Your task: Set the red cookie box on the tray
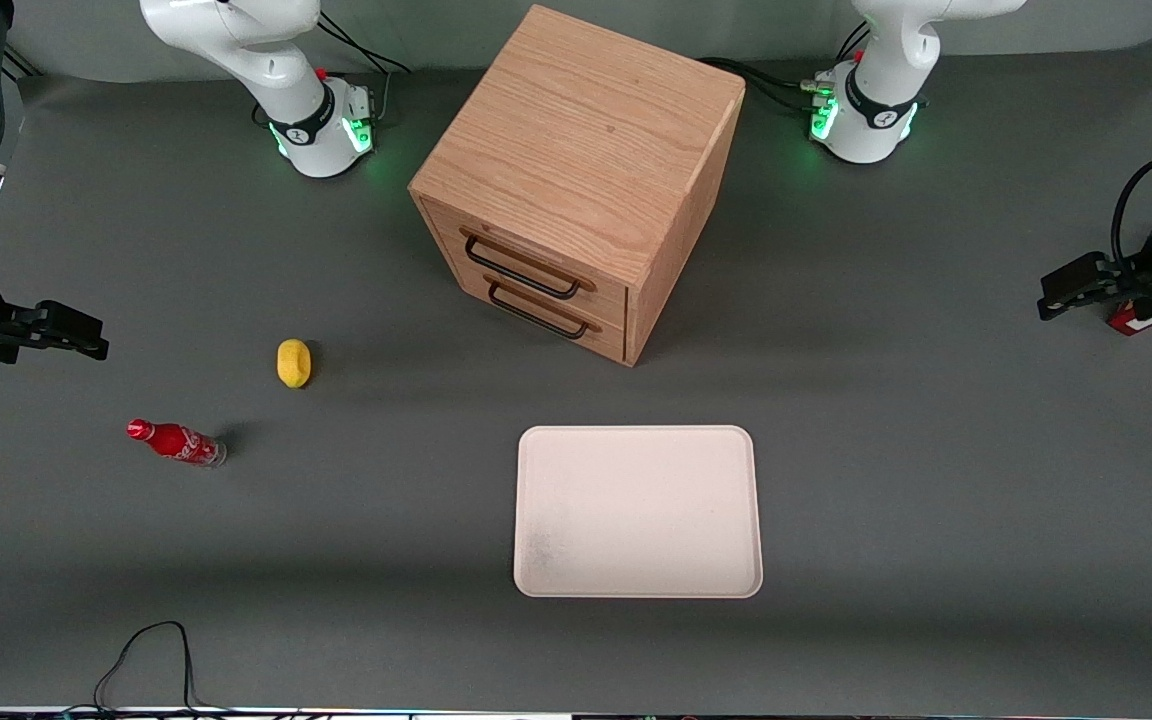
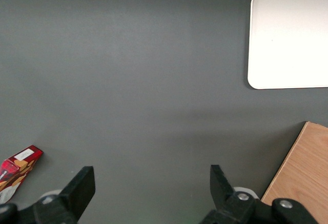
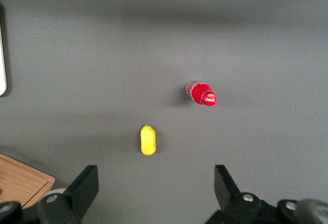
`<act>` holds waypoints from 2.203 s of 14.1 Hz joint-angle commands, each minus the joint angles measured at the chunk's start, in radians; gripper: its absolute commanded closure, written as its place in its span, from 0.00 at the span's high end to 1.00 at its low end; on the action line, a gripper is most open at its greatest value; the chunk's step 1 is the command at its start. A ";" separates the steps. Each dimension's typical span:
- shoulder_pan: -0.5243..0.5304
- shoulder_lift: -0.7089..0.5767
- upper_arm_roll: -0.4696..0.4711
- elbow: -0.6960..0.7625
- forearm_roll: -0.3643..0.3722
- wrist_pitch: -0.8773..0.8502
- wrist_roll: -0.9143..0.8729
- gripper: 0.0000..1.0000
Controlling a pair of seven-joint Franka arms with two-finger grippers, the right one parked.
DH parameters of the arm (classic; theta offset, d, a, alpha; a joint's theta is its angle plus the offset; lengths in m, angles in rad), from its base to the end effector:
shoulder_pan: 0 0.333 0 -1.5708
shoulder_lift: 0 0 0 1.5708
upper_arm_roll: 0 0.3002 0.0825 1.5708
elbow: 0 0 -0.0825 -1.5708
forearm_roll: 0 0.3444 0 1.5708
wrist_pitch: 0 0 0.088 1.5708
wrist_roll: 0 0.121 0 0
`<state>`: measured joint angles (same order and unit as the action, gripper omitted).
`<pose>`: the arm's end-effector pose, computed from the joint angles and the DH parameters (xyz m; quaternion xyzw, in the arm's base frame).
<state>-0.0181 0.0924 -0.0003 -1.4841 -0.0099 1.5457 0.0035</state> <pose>0.5388 -0.0111 0.5812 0.9998 -0.0110 -0.0154 0.0048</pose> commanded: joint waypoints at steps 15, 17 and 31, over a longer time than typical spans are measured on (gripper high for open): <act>0.214 -0.022 0.033 -0.016 0.048 -0.029 0.212 1.00; 0.327 -0.019 0.033 -0.022 0.047 -0.007 0.333 1.00; 0.912 -0.049 0.033 -0.232 -0.009 0.141 0.996 1.00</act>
<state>0.8756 0.1278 0.0470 -1.6159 -0.0080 1.6496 0.9542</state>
